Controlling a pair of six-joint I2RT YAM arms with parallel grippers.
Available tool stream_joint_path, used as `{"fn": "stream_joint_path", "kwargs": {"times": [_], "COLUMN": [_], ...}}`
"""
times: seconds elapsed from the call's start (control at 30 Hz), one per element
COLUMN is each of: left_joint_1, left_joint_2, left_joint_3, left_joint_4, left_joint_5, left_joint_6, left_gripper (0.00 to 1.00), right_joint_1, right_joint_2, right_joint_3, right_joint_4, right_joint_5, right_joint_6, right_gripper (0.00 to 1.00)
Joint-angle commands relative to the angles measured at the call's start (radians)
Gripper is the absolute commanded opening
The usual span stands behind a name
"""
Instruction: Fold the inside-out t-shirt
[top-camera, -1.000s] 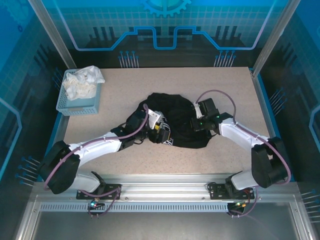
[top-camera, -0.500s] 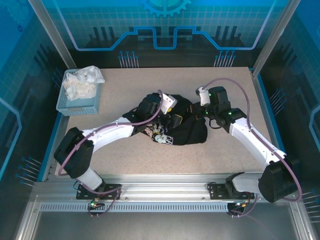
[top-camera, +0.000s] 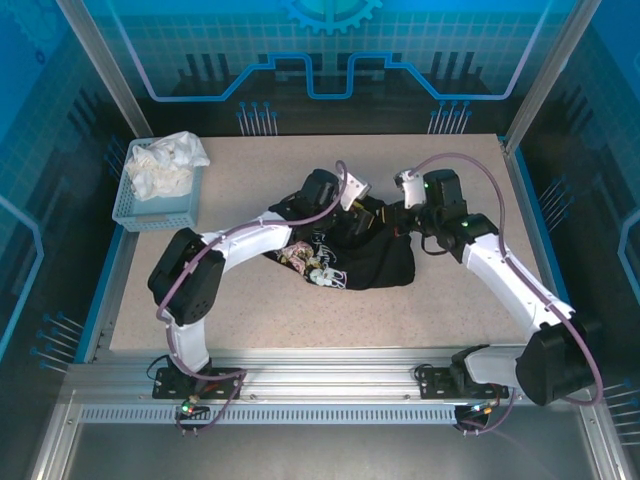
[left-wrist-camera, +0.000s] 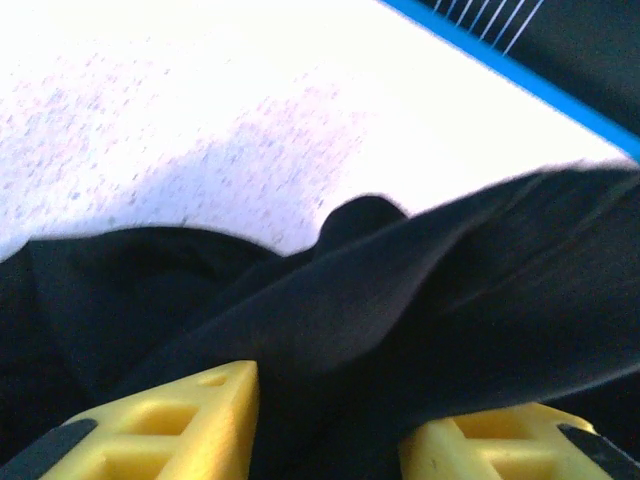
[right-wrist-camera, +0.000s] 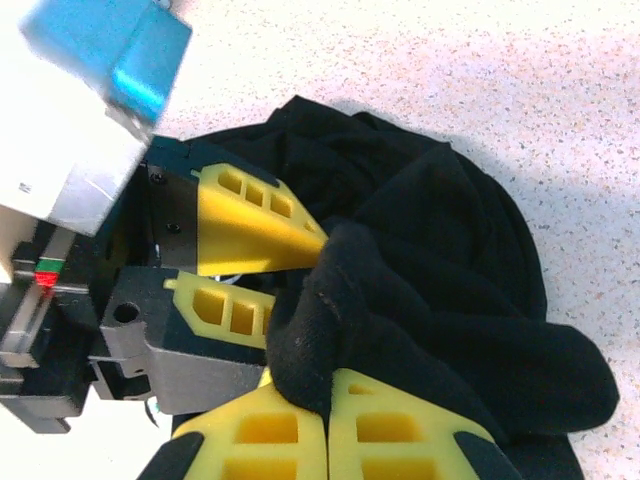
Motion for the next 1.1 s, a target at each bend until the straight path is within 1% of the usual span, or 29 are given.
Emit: {"fn": "stream_joint_path", "kwargs": {"times": [0.0, 0.03, 0.1, 0.13, 0.17, 0.27, 0.37, 0.47, 0.53, 0.63, 0.73, 0.8, 0.9, 1.0, 1.07], "left_joint_1": [0.001, 0.001, 0.008, 0.014, 0.02, 0.032, 0.027, 0.018, 0.014, 0.014, 0.014, 0.013, 0.014, 0.014, 0.014], "left_joint_2": [0.018, 0.023, 0.015, -0.002, -0.022, -0.12, -0.224, -0.325, -0.39, -0.444, -0.453, -0.451, -0.441, -0.418, -0.4], "left_joint_3": [0.119, 0.148, 0.189, 0.204, 0.214, 0.272, 0.359, 0.425, 0.434, 0.427, 0.412, 0.392, 0.373, 0.36, 0.345], "left_joint_4": [0.015, -0.001, -0.03, -0.032, -0.029, -0.043, -0.104, -0.149, -0.138, -0.127, -0.147, -0.143, -0.139, -0.155, -0.173], "left_joint_5": [0.089, 0.084, 0.05, 0.035, 0.026, -0.03, -0.075, -0.186, -0.261, -0.338, -0.414, -0.444, -0.444, -0.411, -0.413], "left_joint_6": [-0.024, -0.016, -0.021, -0.034, -0.046, -0.064, -0.054, -0.006, 0.036, 0.094, 0.129, 0.139, 0.136, 0.116, 0.111], "left_gripper": [0.34, 0.27, 0.07, 0.02, 0.0, 0.0, 0.0, 0.0, 0.0, 0.0, 0.0, 0.0, 0.0, 0.0, 0.0], "right_joint_1": [-0.026, -0.034, -0.055, -0.068, -0.079, -0.091, -0.088, -0.08, -0.073, -0.068, -0.066, -0.066, -0.066, -0.066, -0.061], "right_joint_2": [0.037, 0.046, 0.05, 0.047, 0.045, 0.055, 0.099, 0.128, 0.133, 0.137, 0.157, 0.172, 0.188, 0.197, 0.193], "right_joint_3": [0.123, 0.161, 0.227, 0.265, 0.301, 0.457, 0.658, 0.813, 0.865, 0.875, 0.867, 0.855, 0.823, 0.793, 0.748], "right_joint_4": [-0.036, -0.045, -0.053, -0.057, -0.057, -0.058, -0.082, -0.095, -0.084, -0.047, -0.043, -0.047, -0.05, -0.092, -0.116], "right_joint_5": [-0.056, -0.06, -0.079, -0.091, -0.105, -0.158, -0.229, -0.239, -0.229, -0.241, -0.254, -0.257, -0.266, -0.238, -0.221], "right_joint_6": [-0.046, -0.052, -0.055, -0.056, -0.053, -0.056, -0.047, -0.045, -0.046, -0.042, -0.047, -0.047, -0.045, -0.05, -0.048], "right_gripper": [0.05, 0.05, 0.05, 0.05, 0.04, 0.04, 0.04, 0.02, 0.0, 0.0, 0.0, 0.0, 0.0, 0.0, 0.0]}}
